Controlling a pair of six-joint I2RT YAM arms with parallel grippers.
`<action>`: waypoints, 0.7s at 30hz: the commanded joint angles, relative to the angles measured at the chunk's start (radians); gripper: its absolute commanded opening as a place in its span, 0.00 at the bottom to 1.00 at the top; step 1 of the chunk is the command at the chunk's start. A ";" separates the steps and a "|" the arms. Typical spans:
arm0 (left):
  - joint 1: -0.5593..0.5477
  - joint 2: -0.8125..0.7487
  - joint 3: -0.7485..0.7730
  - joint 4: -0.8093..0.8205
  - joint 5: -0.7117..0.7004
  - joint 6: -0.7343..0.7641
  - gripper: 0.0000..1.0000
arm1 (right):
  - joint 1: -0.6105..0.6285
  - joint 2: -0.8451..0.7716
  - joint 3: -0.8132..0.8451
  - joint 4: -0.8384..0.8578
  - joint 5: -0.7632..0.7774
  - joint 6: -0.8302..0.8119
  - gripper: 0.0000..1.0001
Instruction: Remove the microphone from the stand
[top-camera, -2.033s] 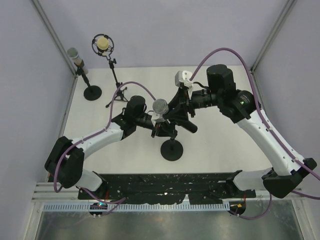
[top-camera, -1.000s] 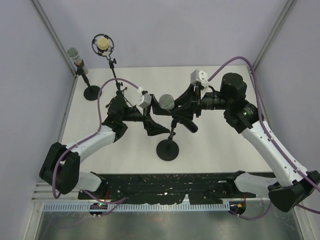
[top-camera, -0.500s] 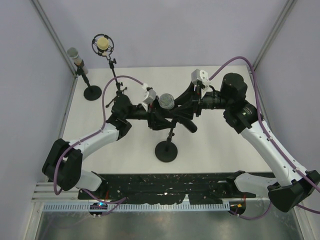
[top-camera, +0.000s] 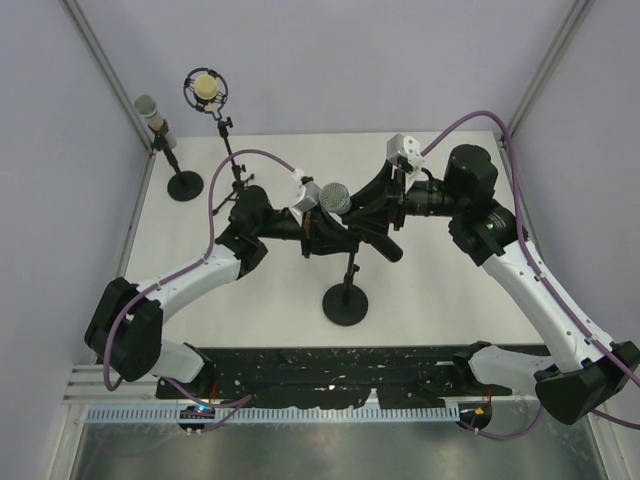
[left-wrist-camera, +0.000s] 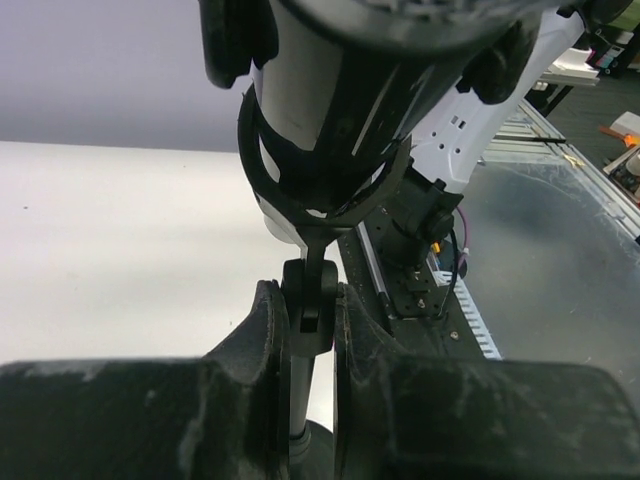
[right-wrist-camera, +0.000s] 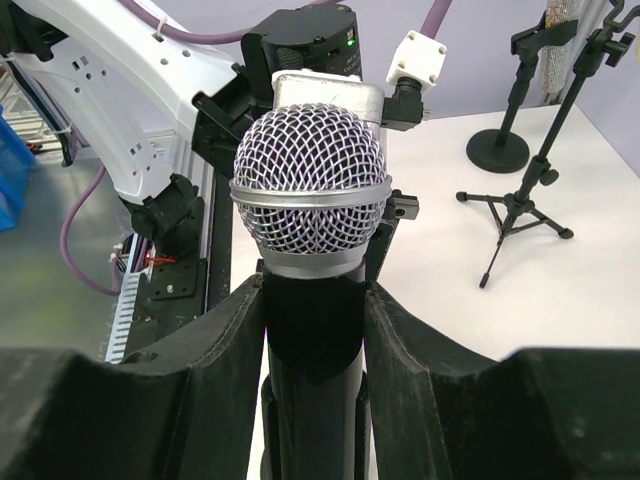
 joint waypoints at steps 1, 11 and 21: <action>-0.028 0.010 0.043 -0.216 -0.073 0.154 0.00 | 0.011 -0.028 0.040 0.128 -0.042 0.037 0.17; -0.063 0.019 0.052 -0.382 -0.127 0.320 0.00 | 0.002 -0.016 0.126 0.131 -0.053 0.109 0.13; -0.094 0.047 0.075 -0.474 -0.138 0.399 0.00 | 0.000 -0.008 0.168 0.131 -0.064 0.135 0.12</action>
